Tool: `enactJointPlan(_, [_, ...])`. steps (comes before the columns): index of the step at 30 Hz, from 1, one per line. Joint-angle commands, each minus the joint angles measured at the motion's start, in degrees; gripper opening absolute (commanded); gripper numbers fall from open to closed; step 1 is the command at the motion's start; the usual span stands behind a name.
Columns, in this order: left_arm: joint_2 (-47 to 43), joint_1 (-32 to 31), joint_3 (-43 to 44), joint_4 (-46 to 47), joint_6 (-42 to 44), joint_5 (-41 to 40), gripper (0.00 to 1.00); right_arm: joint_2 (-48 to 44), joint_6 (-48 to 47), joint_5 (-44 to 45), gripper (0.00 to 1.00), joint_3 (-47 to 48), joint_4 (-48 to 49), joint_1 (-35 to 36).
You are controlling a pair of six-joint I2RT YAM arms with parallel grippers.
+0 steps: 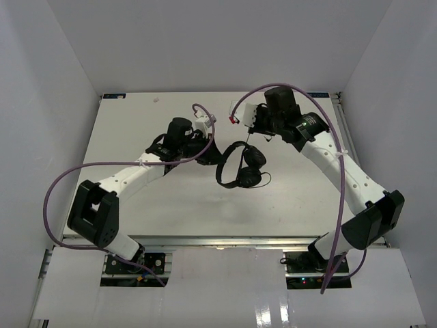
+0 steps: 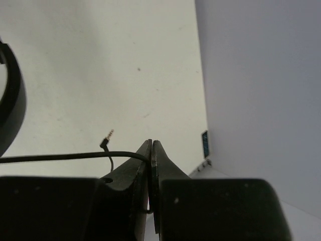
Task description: Wrap the headphones
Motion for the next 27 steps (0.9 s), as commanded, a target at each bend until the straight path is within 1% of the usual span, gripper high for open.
enactJointPlan(1, [-6.40,0.33,-2.15,4.87,1.96,-2.40,0.00,0.91,9.77,-17.84,0.08,3.92,-5.03,-4.33])
enactJointPlan(2, [-6.97,0.48,-2.79,5.79,1.99,-2.64,0.00,1.07,10.99,-22.09,0.08,3.78,-5.39,-5.33])
enactJointPlan(6, [-7.06,0.72,-2.95,8.87,1.83,0.25,0.00,2.20,13.65,-33.04,0.08,2.39,-5.42,-7.99])
enactJointPlan(10, [-6.29,0.78,-2.54,9.11,3.43,1.70,0.00,4.30,16.84,-40.75,0.08,1.40,-3.91,-9.41])
enactJointPlan(14, [-6.85,1.28,-3.03,9.30,3.74,-1.32,0.00,6.01,20.82,-48.17,0.09,-0.72,-1.10,-11.64])
enactJointPlan(19, [-8.46,2.24,-2.93,10.60,3.68,-5.65,0.00,7.70,25.52,-56.68,0.15,-5.65,3.96,-13.66])
enactJointPlan(23, [-9.72,3.02,-2.66,10.40,4.09,-9.89,0.00,8.76,30.41,-61.35,0.18,-9.36,10.84,-13.79])
enactJointPlan(27, [-10.33,3.73,-2.03,8.95,4.57,-12.71,0.00,9.59,34.63,-64.63,0.18,-12.89,17.54,-14.00])
